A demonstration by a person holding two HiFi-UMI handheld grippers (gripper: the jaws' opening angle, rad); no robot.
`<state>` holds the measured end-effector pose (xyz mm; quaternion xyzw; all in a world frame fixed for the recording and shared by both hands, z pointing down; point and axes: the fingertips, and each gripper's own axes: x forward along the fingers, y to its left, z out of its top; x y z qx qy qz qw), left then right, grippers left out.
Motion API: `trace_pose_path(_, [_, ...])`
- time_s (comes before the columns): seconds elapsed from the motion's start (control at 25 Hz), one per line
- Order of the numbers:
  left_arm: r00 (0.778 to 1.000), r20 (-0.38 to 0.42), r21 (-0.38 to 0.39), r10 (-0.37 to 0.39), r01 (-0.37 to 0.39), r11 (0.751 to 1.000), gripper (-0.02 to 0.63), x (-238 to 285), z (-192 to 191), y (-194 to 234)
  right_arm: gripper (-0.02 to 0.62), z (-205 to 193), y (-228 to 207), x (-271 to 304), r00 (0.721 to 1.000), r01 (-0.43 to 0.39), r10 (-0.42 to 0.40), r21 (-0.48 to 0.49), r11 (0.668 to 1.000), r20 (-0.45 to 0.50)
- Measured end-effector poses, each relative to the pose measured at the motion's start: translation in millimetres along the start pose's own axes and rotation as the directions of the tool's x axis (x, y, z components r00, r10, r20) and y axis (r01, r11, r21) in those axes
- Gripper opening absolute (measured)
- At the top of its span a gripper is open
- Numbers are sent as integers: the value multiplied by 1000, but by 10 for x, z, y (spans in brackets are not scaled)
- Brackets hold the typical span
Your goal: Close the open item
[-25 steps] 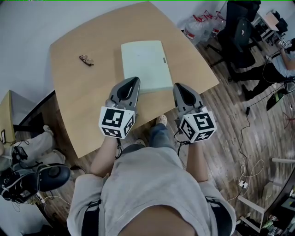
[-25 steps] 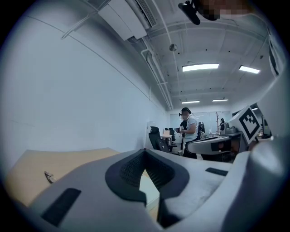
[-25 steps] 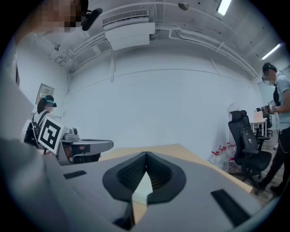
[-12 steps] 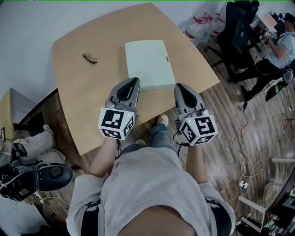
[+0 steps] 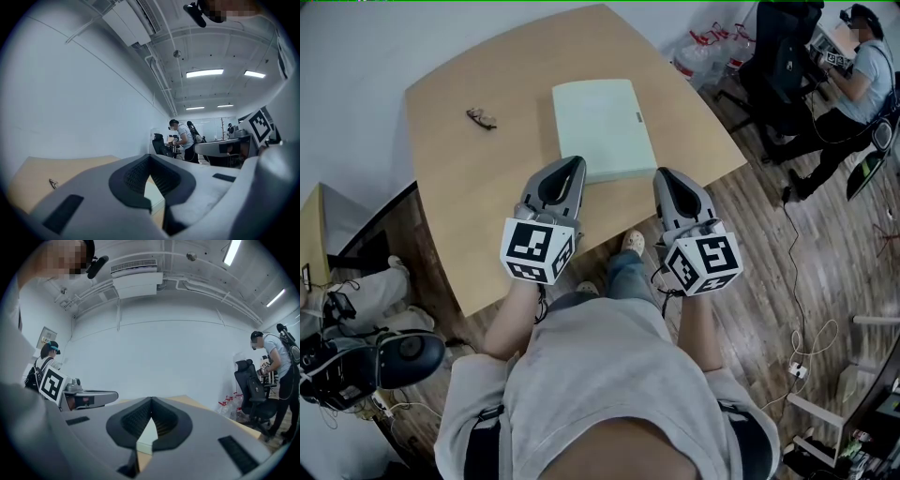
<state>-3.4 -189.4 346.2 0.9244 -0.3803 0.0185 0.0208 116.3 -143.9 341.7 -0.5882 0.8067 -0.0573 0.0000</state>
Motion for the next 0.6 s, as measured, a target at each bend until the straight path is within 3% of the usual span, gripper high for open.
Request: trace_pose_path(0.6, [1000,2,-5,-27,27,1000,12,33,-38,-34,8,-50,-13,-15,1000,25,-25,-1,1000,-2])
